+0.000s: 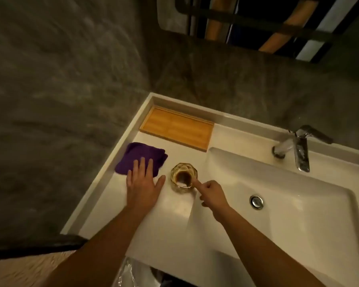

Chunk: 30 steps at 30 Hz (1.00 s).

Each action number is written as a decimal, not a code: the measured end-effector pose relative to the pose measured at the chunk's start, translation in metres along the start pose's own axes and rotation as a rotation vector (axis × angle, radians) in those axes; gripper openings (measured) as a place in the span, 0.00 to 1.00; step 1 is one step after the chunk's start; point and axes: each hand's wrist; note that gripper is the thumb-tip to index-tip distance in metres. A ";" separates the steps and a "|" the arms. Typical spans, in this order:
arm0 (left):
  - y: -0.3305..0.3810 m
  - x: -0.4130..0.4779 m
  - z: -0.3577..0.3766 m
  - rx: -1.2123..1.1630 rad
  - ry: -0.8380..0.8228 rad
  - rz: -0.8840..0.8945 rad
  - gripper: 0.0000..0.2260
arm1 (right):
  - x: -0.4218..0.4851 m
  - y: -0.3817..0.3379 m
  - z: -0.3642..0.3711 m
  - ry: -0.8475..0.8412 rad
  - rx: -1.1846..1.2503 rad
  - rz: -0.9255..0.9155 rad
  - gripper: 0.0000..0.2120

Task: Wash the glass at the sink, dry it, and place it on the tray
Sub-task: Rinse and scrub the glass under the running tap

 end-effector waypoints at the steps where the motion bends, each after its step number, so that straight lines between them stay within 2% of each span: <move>1: 0.000 0.001 0.002 0.021 -0.010 -0.002 0.35 | 0.001 -0.001 0.003 0.006 0.019 -0.003 0.24; 8: 0.000 0.000 0.010 0.088 0.021 0.009 0.37 | 0.007 0.008 0.007 0.058 0.140 0.042 0.20; 12: 0.001 -0.001 0.009 0.084 0.010 0.002 0.37 | 0.004 0.016 -0.001 0.056 0.267 0.051 0.12; 22: 0.008 0.000 0.002 0.061 -0.060 -0.027 0.38 | 0.001 0.047 -0.043 0.024 0.717 0.155 0.13; 26: 0.046 -0.007 -0.010 -0.033 -0.003 -0.050 0.35 | -0.004 0.065 -0.085 0.036 0.789 0.159 0.13; 28: 0.081 -0.011 -0.013 -0.146 0.018 -0.009 0.33 | -0.007 0.074 -0.112 0.052 0.813 0.151 0.09; 30: 0.125 -0.012 -0.015 -0.292 -0.040 0.027 0.34 | -0.010 0.084 -0.142 0.073 0.822 0.126 0.06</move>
Point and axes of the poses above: each hand's wrist, its own x-axis towards the middle knuckle, its own z-axis out of the palm, y = z × x, and after that the axes turned 3 degrees about -z, right-handed
